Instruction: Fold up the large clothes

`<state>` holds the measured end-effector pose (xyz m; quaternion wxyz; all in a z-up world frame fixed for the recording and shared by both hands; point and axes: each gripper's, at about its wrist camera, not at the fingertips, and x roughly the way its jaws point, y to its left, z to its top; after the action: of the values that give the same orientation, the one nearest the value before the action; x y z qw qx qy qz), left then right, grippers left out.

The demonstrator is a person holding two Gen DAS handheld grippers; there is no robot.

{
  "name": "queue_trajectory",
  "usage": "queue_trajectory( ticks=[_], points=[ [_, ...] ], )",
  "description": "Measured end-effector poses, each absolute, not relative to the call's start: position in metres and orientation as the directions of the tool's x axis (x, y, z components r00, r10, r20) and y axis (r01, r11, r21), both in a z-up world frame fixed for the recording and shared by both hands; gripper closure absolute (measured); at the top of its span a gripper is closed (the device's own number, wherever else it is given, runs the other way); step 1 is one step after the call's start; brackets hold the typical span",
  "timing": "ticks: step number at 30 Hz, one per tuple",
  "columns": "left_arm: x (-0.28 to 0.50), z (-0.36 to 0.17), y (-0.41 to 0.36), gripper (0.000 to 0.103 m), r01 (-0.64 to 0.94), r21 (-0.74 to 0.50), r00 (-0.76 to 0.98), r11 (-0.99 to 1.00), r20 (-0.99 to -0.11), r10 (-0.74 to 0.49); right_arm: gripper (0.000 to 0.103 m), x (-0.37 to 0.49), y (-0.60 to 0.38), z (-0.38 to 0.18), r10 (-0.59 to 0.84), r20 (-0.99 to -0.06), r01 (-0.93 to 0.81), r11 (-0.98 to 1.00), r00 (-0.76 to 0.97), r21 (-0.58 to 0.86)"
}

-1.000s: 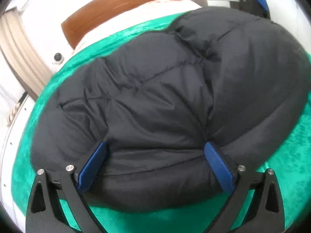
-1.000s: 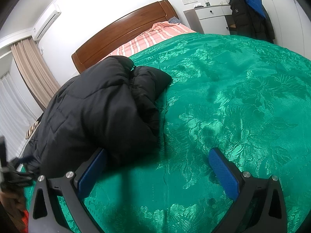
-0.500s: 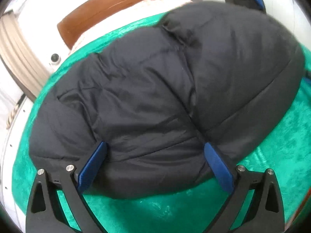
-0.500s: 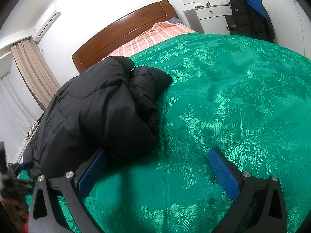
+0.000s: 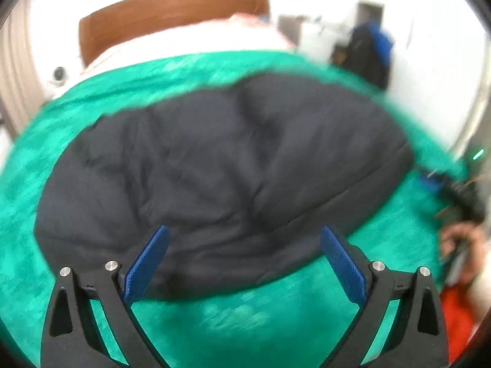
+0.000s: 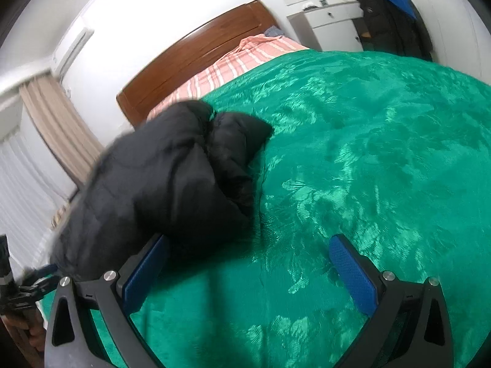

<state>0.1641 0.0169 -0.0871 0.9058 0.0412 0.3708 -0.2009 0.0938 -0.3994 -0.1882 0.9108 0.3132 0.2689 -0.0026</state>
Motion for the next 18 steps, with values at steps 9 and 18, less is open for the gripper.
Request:
queue_trajectory(
  ticks=[9,18],
  points=[
    [0.218,-0.132,-0.061,0.001,0.583,-0.187,0.451,0.791,-0.734,-0.507,0.0,0.131,-0.411,-0.2,0.398,-0.321,0.113,0.465,0.859,0.878],
    [0.216,-0.132,-0.052,0.003,0.616,-0.141,0.42,0.775,-0.774,-0.474,0.037,0.209,-0.375,-0.185,0.442,-0.502,0.172,0.599,0.744,0.782]
  ],
)
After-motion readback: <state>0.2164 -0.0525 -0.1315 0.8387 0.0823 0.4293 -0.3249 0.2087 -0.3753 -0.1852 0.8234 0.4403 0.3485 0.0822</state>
